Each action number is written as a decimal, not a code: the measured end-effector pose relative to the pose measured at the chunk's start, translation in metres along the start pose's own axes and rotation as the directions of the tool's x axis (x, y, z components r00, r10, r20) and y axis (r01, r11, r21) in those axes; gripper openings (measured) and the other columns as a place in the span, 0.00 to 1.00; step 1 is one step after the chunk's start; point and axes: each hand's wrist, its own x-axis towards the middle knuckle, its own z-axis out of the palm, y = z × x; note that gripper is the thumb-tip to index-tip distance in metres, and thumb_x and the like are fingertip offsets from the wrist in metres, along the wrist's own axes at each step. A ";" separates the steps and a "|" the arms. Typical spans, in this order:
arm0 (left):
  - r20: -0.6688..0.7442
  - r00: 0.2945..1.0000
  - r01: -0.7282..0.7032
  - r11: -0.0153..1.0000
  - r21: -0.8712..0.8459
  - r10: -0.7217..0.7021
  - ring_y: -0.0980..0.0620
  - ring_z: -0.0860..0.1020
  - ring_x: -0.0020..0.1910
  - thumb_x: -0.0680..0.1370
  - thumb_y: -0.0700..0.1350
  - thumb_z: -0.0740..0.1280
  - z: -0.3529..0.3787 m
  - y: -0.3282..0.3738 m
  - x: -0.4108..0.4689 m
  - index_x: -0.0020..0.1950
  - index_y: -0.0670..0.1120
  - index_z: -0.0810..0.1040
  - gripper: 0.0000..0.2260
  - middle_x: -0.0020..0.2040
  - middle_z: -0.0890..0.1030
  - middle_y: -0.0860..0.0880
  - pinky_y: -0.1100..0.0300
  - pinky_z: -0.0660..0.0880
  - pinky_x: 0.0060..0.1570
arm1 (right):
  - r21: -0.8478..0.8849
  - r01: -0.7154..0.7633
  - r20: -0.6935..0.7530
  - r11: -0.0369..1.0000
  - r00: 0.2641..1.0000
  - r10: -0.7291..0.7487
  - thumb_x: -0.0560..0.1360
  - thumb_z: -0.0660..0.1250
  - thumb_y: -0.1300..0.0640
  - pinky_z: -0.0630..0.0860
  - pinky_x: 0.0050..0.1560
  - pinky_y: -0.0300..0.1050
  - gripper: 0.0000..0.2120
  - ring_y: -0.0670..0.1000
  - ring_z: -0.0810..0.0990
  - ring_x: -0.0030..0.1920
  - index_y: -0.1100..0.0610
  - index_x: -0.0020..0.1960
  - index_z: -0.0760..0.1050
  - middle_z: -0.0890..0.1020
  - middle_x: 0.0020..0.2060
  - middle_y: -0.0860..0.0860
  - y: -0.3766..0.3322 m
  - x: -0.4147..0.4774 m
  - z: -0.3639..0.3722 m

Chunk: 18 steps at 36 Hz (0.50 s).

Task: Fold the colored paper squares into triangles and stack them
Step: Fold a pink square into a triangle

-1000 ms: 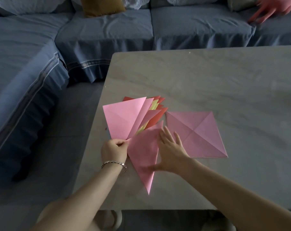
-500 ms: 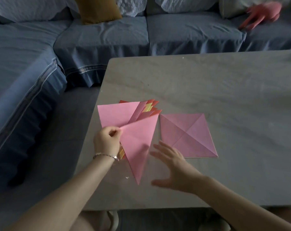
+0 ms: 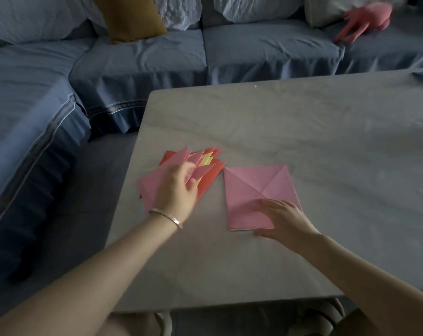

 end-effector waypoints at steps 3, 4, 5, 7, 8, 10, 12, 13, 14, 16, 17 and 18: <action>0.323 0.915 0.290 0.950 -0.114 -0.241 0.52 0.75 0.47 0.75 0.39 0.64 0.024 0.022 -0.020 0.63 0.45 0.71 0.16 0.57 0.76 0.48 0.71 0.68 0.44 | 0.009 0.003 -0.004 1.000 1.000 -0.003 0.69 0.68 0.40 0.59 0.67 0.39 0.32 0.49 0.67 0.69 0.51 0.69 0.67 0.68 0.69 0.46 -0.001 0.001 -0.001; 0.417 0.847 0.402 0.910 -0.100 -0.329 0.52 0.74 0.49 0.75 0.42 0.64 0.032 0.026 -0.023 0.65 0.47 0.68 0.18 0.60 0.74 0.50 0.71 0.69 0.45 | 0.021 0.002 -0.012 1.000 1.000 -0.002 0.69 0.69 0.41 0.59 0.67 0.39 0.32 0.49 0.67 0.69 0.51 0.69 0.67 0.68 0.69 0.46 -0.002 0.000 -0.001; 0.484 0.777 0.502 0.860 -0.091 -0.402 0.51 0.74 0.52 0.75 0.43 0.64 0.038 0.029 -0.025 0.67 0.47 0.65 0.21 0.63 0.72 0.49 0.67 0.69 0.50 | 0.035 0.001 -0.018 0.999 1.000 -0.001 0.69 0.69 0.42 0.59 0.67 0.40 0.32 0.49 0.67 0.69 0.50 0.69 0.67 0.69 0.69 0.46 -0.002 0.000 -0.002; 0.519 0.704 0.614 0.783 -0.103 -0.484 0.48 0.72 0.61 0.75 0.44 0.65 0.047 0.034 -0.025 0.69 0.46 0.65 0.22 0.66 0.71 0.46 0.59 0.67 0.59 | 0.038 0.003 -0.020 0.999 1.000 -0.002 0.70 0.69 0.43 0.60 0.66 0.39 0.31 0.49 0.67 0.68 0.50 0.69 0.66 0.70 0.68 0.46 -0.003 -0.002 -0.001; 0.513 0.701 0.628 0.770 -0.114 -0.495 0.47 0.71 0.62 0.75 0.44 0.65 0.049 0.036 -0.024 0.68 0.46 0.66 0.22 0.66 0.71 0.46 0.58 0.66 0.60 | 0.032 0.003 -0.018 0.999 1.000 -0.003 0.70 0.69 0.43 0.59 0.66 0.39 0.31 0.48 0.67 0.68 0.50 0.70 0.65 0.70 0.68 0.45 -0.003 -0.002 -0.001; 0.495 0.709 0.632 0.764 -0.129 -0.503 0.47 0.72 0.61 0.74 0.42 0.65 0.052 0.041 -0.023 0.68 0.45 0.67 0.22 0.64 0.73 0.46 0.57 0.67 0.59 | 0.034 0.003 -0.020 0.999 1.000 -0.002 0.70 0.68 0.42 0.59 0.65 0.38 0.31 0.47 0.66 0.69 0.49 0.70 0.65 0.69 0.68 0.44 -0.002 -0.002 0.000; 0.472 0.722 0.629 0.765 -0.141 -0.506 0.48 0.75 0.57 0.74 0.41 0.64 0.053 0.044 -0.022 0.66 0.45 0.69 0.20 0.61 0.75 0.46 0.58 0.69 0.55 | 0.051 0.004 -0.029 0.999 1.000 -0.002 0.70 0.69 0.43 0.60 0.64 0.38 0.30 0.47 0.68 0.68 0.48 0.69 0.66 0.70 0.67 0.43 0.000 -0.002 0.001; 0.463 0.727 0.629 0.763 -0.150 -0.508 0.49 0.76 0.53 0.73 0.40 0.64 0.053 0.045 -0.022 0.65 0.45 0.70 0.20 0.58 0.77 0.46 0.59 0.70 0.51 | 0.060 0.006 -0.030 0.998 1.000 -0.004 0.69 0.69 0.43 0.60 0.64 0.38 0.30 0.48 0.68 0.67 0.48 0.69 0.66 0.71 0.67 0.43 0.000 -0.002 0.001; 0.451 0.735 0.624 0.765 -0.160 -0.506 0.50 0.75 0.48 0.73 0.39 0.63 0.052 0.046 -0.022 0.64 0.45 0.71 0.19 0.55 0.77 0.47 0.60 0.69 0.48 | 0.064 0.010 -0.031 0.998 0.999 -0.008 0.69 0.70 0.43 0.60 0.63 0.38 0.30 0.48 0.68 0.67 0.49 0.69 0.66 0.71 0.67 0.43 0.000 -0.002 0.001; 0.424 0.753 0.610 0.774 -0.167 -0.502 0.50 0.75 0.46 0.72 0.38 0.64 0.052 0.046 -0.021 0.62 0.45 0.72 0.19 0.51 0.77 0.48 0.60 0.69 0.47 | 0.063 0.015 -0.035 0.998 0.999 -0.013 0.70 0.69 0.44 0.60 0.64 0.38 0.30 0.48 0.68 0.68 0.50 0.69 0.66 0.70 0.68 0.44 0.000 -0.002 0.001; 0.417 0.758 0.605 0.779 -0.164 -0.501 0.49 0.76 0.48 0.72 0.37 0.64 0.052 0.046 -0.021 0.62 0.45 0.73 0.19 0.52 0.78 0.47 0.60 0.70 0.48 | 0.068 0.014 -0.037 0.998 0.999 -0.012 0.70 0.69 0.44 0.60 0.65 0.39 0.31 0.48 0.67 0.68 0.51 0.69 0.66 0.70 0.68 0.45 0.000 -0.002 0.002; 0.418 0.759 0.601 0.784 -0.157 -0.499 0.49 0.77 0.51 0.71 0.37 0.64 0.051 0.046 -0.021 0.62 0.44 0.73 0.19 0.54 0.78 0.47 0.60 0.70 0.50 | 0.069 0.016 -0.038 0.997 0.999 -0.014 0.70 0.69 0.44 0.60 0.65 0.39 0.31 0.48 0.67 0.68 0.51 0.69 0.66 0.70 0.68 0.45 0.000 -0.002 0.002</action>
